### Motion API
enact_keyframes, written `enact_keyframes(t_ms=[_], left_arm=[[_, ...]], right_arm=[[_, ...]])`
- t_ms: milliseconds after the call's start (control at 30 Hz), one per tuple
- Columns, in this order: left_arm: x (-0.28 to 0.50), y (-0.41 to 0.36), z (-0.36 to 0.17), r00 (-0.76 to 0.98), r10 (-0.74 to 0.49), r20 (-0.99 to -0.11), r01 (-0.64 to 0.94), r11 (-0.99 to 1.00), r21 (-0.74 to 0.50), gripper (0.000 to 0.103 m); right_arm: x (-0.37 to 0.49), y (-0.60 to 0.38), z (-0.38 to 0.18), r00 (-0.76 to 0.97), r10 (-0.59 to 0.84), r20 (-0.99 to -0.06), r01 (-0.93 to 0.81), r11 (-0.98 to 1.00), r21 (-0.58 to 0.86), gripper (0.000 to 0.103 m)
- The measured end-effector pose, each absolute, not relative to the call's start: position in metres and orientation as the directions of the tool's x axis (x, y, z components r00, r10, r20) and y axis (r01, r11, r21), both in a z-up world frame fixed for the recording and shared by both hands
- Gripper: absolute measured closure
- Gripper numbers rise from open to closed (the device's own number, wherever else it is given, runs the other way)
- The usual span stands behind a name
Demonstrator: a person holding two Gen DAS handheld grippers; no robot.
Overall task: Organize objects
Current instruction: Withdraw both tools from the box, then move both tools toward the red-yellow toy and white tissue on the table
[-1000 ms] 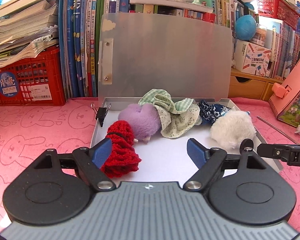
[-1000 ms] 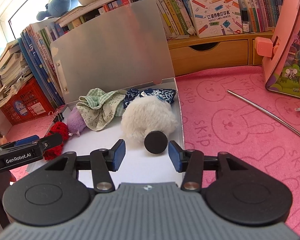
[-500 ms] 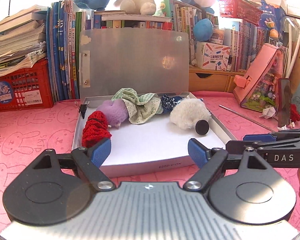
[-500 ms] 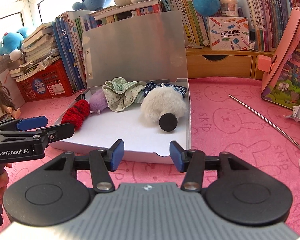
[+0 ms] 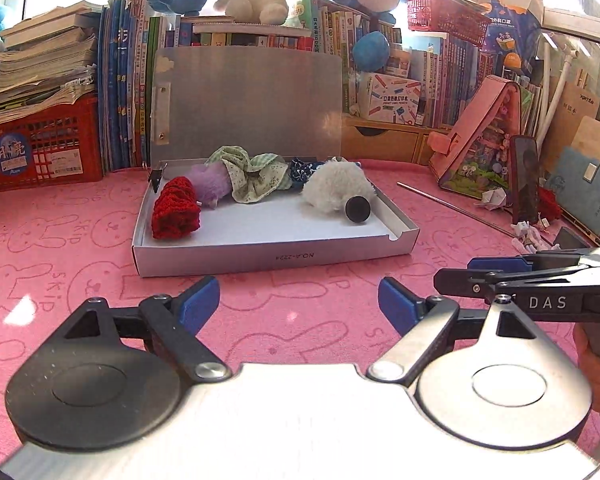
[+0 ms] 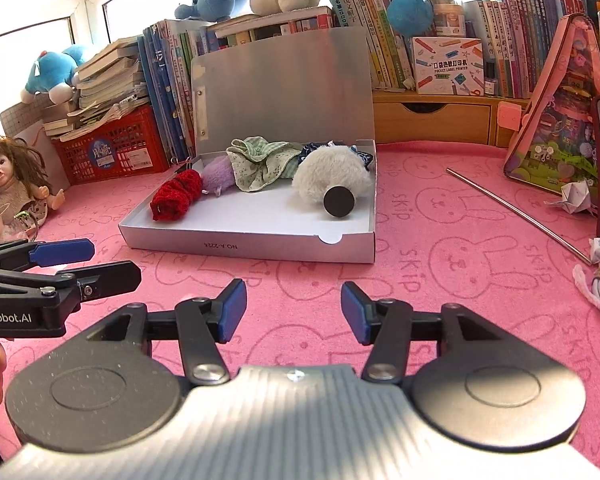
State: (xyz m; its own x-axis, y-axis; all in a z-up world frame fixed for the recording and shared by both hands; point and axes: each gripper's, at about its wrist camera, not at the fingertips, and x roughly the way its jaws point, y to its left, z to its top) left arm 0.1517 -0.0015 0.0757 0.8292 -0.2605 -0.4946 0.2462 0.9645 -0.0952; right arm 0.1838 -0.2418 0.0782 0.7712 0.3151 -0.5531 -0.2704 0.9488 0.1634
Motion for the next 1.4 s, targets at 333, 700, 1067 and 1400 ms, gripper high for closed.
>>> enact_keyframes(t_ms=[333, 700, 1067, 1400], left_arm=[[0.11, -0.007, 0.067, 0.833, -0.281, -0.476, 0.276, 0.958, -0.082, 0.013], [0.078, -0.012, 0.057, 0.848, -0.271, -0.455, 0.295, 0.955, -0.019, 0.013], [0.055, -0.005, 0.043, 0.85, -0.258, -0.459, 0.27, 0.962, -0.042, 0.013], [0.041, -0.001, 0.035, 0.837, -0.266, -0.479, 0.265, 0.962, -0.072, 0.013]], right_arm=[[0.141, -0.236, 0.074, 0.795, 0.317, -0.518, -0.305, 0.946, 0.111, 0.034], [0.1, -0.221, 0.076, 0.814, 0.336, -0.473, -0.357, 0.933, 0.047, 0.032], [0.071, -0.227, 0.066, 0.83, 0.306, -0.467, -0.333, 0.943, 0.027, 0.032], [0.047, -0.227, 0.061, 0.822, 0.31, -0.477, -0.349, 0.937, 0.008, 0.032]])
